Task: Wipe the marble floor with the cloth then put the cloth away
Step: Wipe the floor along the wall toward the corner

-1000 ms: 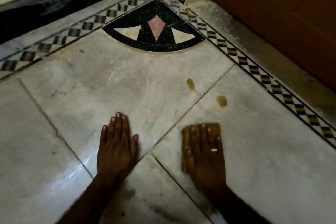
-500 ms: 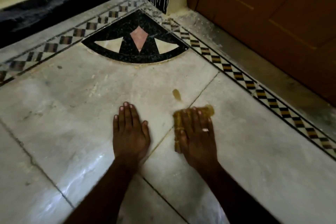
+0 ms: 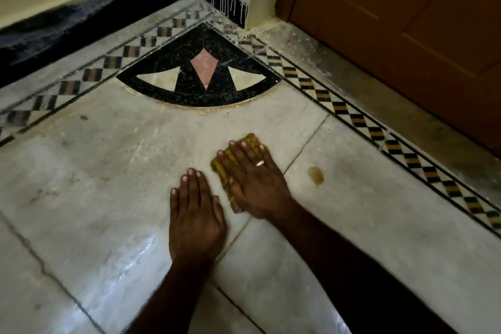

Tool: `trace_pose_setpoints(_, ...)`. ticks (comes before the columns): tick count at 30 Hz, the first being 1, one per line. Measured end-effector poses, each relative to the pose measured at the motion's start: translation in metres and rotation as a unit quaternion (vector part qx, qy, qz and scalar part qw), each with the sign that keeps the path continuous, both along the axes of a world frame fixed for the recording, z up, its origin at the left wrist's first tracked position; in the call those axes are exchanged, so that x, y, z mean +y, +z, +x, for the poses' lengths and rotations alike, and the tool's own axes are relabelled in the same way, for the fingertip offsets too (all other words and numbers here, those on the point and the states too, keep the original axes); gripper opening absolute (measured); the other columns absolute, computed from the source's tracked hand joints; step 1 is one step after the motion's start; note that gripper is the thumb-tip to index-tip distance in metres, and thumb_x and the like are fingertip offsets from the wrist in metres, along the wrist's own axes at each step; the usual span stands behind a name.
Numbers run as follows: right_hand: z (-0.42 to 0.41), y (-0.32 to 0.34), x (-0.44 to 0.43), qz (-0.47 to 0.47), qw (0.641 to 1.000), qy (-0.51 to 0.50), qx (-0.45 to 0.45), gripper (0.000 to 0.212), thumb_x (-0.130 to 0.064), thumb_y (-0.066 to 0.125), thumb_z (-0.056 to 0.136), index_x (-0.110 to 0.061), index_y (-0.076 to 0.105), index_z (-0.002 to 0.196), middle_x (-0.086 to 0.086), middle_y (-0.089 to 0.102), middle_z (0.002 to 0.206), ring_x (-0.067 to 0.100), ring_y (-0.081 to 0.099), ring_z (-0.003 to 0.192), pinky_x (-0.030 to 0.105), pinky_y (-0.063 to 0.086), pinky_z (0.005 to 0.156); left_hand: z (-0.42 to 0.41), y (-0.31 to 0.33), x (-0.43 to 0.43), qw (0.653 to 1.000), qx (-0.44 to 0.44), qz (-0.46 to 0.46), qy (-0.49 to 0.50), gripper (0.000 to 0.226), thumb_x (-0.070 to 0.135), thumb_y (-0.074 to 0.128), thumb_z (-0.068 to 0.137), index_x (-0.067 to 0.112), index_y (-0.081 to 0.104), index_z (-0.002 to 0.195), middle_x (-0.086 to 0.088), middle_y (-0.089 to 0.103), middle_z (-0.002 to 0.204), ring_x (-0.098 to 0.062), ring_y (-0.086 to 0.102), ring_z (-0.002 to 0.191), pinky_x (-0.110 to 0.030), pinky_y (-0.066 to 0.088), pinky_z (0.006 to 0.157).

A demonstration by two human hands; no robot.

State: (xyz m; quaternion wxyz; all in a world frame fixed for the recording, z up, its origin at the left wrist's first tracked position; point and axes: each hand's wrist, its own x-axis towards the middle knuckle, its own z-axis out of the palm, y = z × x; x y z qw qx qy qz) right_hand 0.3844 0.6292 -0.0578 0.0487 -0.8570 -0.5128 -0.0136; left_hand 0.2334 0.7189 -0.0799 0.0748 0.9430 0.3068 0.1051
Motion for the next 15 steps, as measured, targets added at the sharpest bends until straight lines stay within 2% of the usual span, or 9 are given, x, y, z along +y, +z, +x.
trace_pose_setpoints(3,0.037,0.005,-0.004,-0.038,0.998,-0.045,0.005,0.064,-0.043,0.032,0.1,-0.03,0.031,0.162,0.005,0.033,0.168,0.027,0.027,0.156,0.053,0.014,0.128,0.0,0.001,0.0,1.0,-0.007,-0.001,0.0,0.058,0.027,0.032,0.105,-0.006,0.032,0.154,-0.026,0.033,0.161,-0.039,0.036,0.148,-0.055,0.022,0.124)
trace_pose_setpoints(8,0.06,0.005,-0.078,-0.052,0.982,-0.183,0.015,0.065,-0.045,0.023,0.102,-0.024,0.027,0.163,0.011,0.03,0.169,0.033,0.025,0.157,0.059,0.02,0.125,-0.001,0.004,0.0,1.0,-0.001,-0.016,0.002,0.06,0.029,0.032,0.105,-0.005,0.03,0.155,-0.025,0.031,0.162,-0.038,0.033,0.15,-0.054,0.019,0.125)
trace_pose_setpoints(10,0.041,0.0,-0.107,-0.043,0.972,-0.23,0.003,0.063,-0.042,0.027,0.103,-0.019,0.03,0.162,0.014,0.031,0.168,0.035,0.027,0.155,0.058,0.025,0.123,-0.001,0.003,-0.001,1.0,-0.003,-0.014,0.005,0.06,0.029,0.031,0.106,-0.005,0.029,0.155,-0.025,0.03,0.162,-0.038,0.033,0.15,-0.053,0.019,0.125)
trace_pose_setpoints(12,0.006,-0.006,-0.124,-0.032,0.964,-0.265,0.01,0.065,-0.04,0.03,0.102,-0.014,0.029,0.162,0.016,0.029,0.168,0.036,0.028,0.155,0.057,0.024,0.123,-0.001,0.003,-0.002,1.0,-0.006,-0.014,0.012,0.06,0.029,0.031,0.106,-0.006,0.029,0.155,-0.025,0.03,0.162,-0.038,0.032,0.151,-0.053,0.02,0.125)
trace_pose_setpoints(15,-0.049,-0.004,-0.107,-0.027,0.969,-0.247,0.008,0.064,-0.037,0.034,0.101,-0.013,0.033,0.16,0.018,0.033,0.166,0.039,0.032,0.153,0.059,0.026,0.122,0.001,0.005,-0.005,1.0,-0.009,-0.014,0.022,0.06,0.028,0.032,0.105,-0.006,0.029,0.155,-0.025,0.03,0.162,-0.037,0.032,0.151,-0.053,0.021,0.125)
